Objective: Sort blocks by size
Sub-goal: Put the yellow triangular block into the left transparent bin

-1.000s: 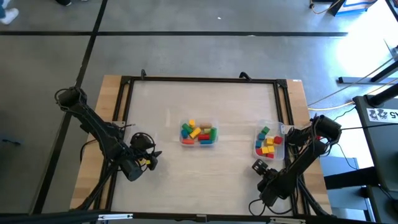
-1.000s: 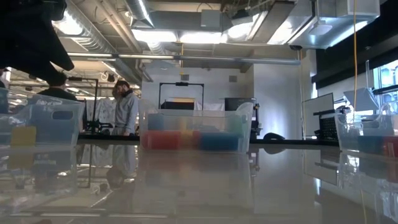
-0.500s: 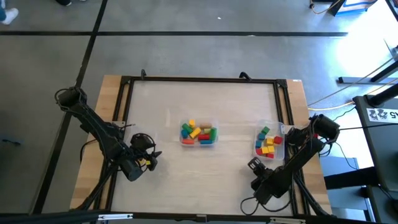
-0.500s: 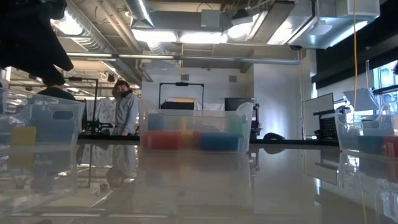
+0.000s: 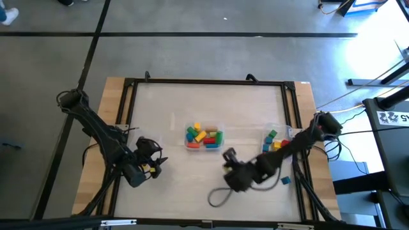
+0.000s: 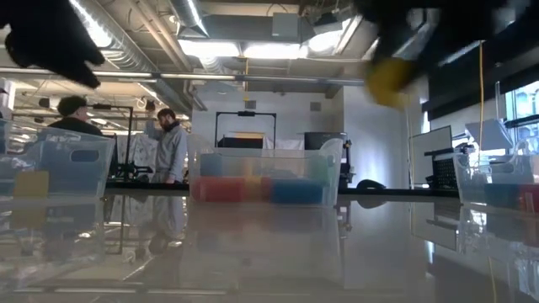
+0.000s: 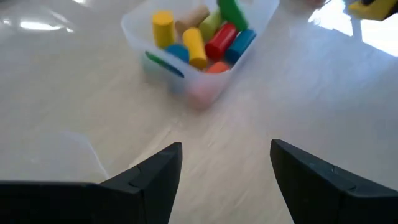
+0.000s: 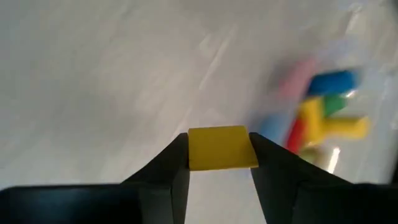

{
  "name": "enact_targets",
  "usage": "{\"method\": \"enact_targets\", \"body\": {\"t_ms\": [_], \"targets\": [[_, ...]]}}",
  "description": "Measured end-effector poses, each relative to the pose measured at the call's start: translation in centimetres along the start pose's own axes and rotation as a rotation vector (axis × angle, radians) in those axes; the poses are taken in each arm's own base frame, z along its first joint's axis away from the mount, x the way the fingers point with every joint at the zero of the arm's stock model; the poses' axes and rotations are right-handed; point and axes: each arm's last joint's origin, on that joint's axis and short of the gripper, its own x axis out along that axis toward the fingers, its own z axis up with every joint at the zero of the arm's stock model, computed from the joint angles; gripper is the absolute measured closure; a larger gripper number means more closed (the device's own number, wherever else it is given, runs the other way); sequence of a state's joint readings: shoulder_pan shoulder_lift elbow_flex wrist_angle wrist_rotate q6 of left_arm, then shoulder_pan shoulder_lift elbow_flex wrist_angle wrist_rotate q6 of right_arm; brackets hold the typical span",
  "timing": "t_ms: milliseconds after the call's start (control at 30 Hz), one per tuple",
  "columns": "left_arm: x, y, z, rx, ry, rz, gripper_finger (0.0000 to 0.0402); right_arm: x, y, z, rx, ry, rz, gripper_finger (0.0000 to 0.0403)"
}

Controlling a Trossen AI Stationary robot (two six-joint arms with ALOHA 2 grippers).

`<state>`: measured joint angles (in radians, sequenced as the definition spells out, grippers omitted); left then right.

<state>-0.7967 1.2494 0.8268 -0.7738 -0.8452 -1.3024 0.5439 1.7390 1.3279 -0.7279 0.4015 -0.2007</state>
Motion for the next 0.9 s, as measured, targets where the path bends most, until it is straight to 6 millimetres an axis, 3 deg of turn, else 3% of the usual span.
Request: {"method": "enact_targets", "body": {"t_ms": [233, 433, 700, 900], "targets": [[-1.5, 0.1, 1.8, 0.074, -0.061, -0.044, 0.016, 2.0, -7.1, 0.9, 0.101, -0.212, -0.139, 0.0265], [-3.0, 1.5, 3.4, 0.094, -0.15, -0.061, 0.016, 2.8, -11.8, 1.0, 0.149, -0.389, -0.239, 0.0264], [-4.1, 2.8, 4.8, 0.052, -0.331, -0.003, 0.016, 4.7, -15.7, 0.8, 0.171, -0.572, -0.304, 0.0264], [-4.2, 2.9, 4.9, 0.046, -0.347, 0.002, 0.016, 7.4, -16.2, 1.6, 0.201, -0.714, -0.374, 0.0264]]}}
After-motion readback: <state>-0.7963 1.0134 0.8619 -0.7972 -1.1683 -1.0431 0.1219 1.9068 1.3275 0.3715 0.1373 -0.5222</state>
